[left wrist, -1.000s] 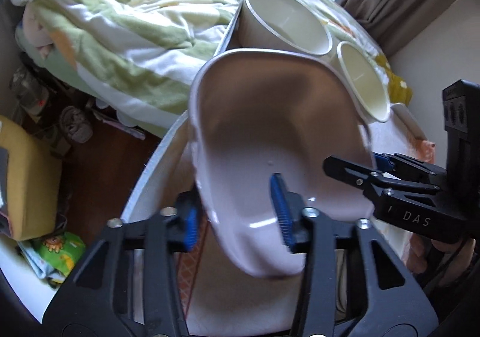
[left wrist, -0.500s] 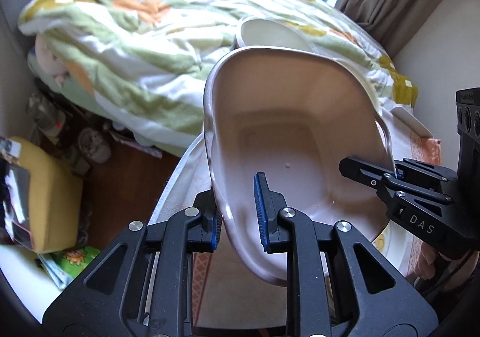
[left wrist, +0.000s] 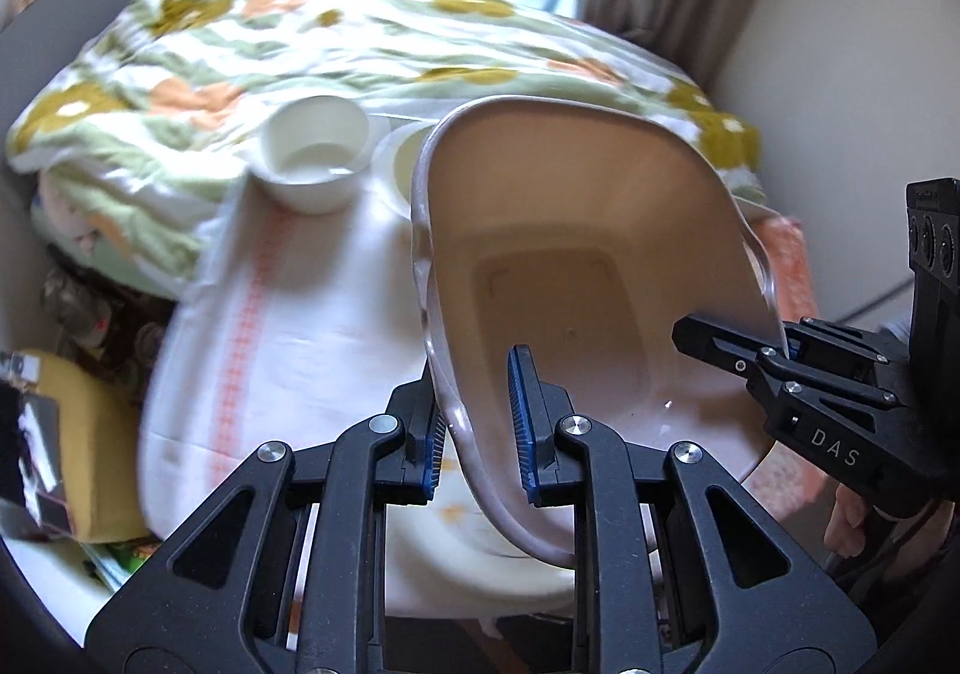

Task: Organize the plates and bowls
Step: 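Carry the pink square bowl onto the orange runner and lower it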

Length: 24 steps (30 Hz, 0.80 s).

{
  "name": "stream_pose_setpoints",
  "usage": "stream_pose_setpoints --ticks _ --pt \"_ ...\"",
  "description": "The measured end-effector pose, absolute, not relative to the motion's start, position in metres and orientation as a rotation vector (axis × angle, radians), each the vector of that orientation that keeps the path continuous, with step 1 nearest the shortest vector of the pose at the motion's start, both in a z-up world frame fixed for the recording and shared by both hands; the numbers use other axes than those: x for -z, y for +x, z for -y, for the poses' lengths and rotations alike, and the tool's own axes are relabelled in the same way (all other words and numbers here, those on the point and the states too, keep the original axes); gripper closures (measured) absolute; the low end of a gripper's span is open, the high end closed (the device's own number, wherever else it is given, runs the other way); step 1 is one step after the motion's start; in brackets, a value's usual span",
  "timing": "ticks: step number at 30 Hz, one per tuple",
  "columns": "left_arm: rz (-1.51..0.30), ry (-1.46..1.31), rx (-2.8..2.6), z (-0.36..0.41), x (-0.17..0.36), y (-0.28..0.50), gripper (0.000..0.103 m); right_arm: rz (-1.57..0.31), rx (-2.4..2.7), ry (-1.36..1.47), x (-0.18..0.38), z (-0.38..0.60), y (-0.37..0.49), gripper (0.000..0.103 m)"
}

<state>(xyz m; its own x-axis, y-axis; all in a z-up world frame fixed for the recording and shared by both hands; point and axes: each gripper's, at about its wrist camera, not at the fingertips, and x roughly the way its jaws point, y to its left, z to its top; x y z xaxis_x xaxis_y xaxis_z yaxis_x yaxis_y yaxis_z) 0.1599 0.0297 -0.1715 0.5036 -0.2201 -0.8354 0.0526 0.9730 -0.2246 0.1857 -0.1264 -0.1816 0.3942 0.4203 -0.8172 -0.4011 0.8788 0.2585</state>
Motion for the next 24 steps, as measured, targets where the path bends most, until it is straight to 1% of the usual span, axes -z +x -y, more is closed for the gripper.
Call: stream_pose_setpoints --ticks 7,13,19,24 --pt "-1.052 -0.130 0.317 0.086 0.182 0.145 0.086 -1.042 -0.364 0.089 0.182 0.235 0.149 0.092" --pt "-1.123 -0.110 0.410 0.168 0.217 0.143 0.086 -1.076 -0.246 0.122 0.201 0.316 0.130 0.092" --pt "-1.181 -0.060 0.426 0.207 0.257 0.150 0.086 -1.123 -0.187 0.156 0.241 0.360 0.129 0.092" --pt "-1.205 -0.043 0.413 0.217 0.274 0.149 0.086 -1.138 -0.179 0.172 0.258 0.366 0.127 0.092"
